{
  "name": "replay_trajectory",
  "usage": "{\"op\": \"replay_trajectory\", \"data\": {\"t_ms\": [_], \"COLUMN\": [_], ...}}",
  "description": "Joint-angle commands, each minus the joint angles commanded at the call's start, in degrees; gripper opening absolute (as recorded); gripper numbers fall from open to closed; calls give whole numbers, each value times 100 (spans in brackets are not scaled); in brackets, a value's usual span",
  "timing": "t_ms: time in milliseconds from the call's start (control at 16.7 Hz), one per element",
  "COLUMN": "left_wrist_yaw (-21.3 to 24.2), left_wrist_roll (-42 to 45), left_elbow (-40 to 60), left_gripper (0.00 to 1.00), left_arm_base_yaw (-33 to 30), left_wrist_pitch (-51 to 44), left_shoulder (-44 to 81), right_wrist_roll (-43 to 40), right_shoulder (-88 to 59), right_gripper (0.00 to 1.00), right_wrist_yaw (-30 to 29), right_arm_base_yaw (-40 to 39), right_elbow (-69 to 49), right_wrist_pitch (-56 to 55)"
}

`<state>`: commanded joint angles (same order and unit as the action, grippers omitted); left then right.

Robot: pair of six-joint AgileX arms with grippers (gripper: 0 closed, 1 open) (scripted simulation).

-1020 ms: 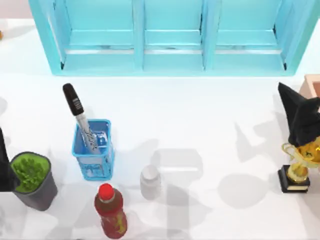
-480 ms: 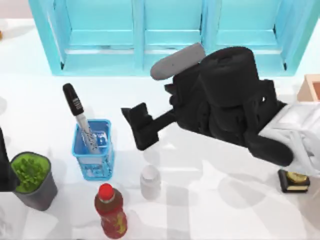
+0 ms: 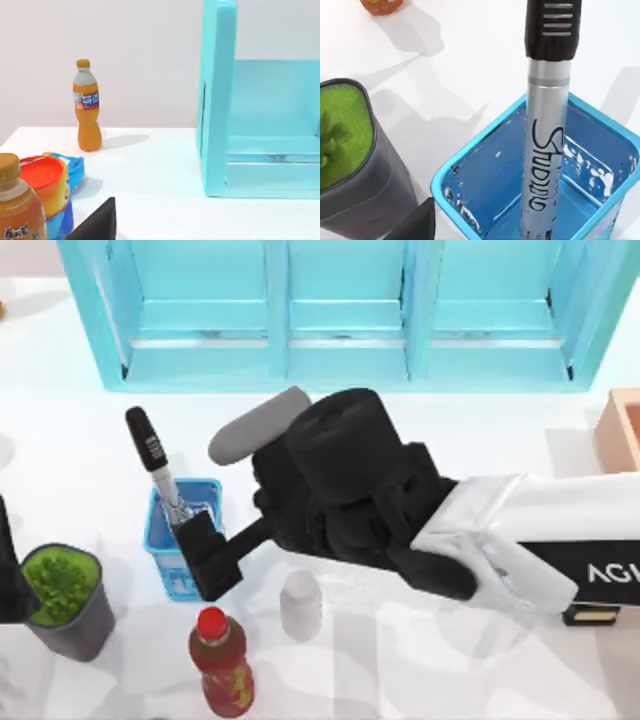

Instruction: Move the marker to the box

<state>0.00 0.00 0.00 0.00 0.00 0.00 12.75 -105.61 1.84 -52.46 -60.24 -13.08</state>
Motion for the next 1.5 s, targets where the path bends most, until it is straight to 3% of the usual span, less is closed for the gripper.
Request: {"op": "replay_trajectory", "data": {"t_ms": [300,840,1140,1500], "left_wrist_yaw": [0,0,0,0], "left_wrist_roll": [0,0,0,0], "left_elbow": [0,0,0,0], "left_gripper": [100,100,100,100], "left_arm_base_yaw": [0,0,0,0], "left_wrist_pitch": [0,0,0,0], "left_shoulder": [0,0,0,0], "right_wrist_roll": [-45,3,21,21], "right_shoulder": [-159,-2111,-2195,-2195], "right_gripper": [100,100,100,55], "right_wrist_yaw": [74,-37,-62,-62], "right_arm_base_yaw": [96,19,-32,-32], "right_elbow": [-144,-1888,-1968,-1968], "right_wrist_pitch": [-20,-233,-227,-227]}}
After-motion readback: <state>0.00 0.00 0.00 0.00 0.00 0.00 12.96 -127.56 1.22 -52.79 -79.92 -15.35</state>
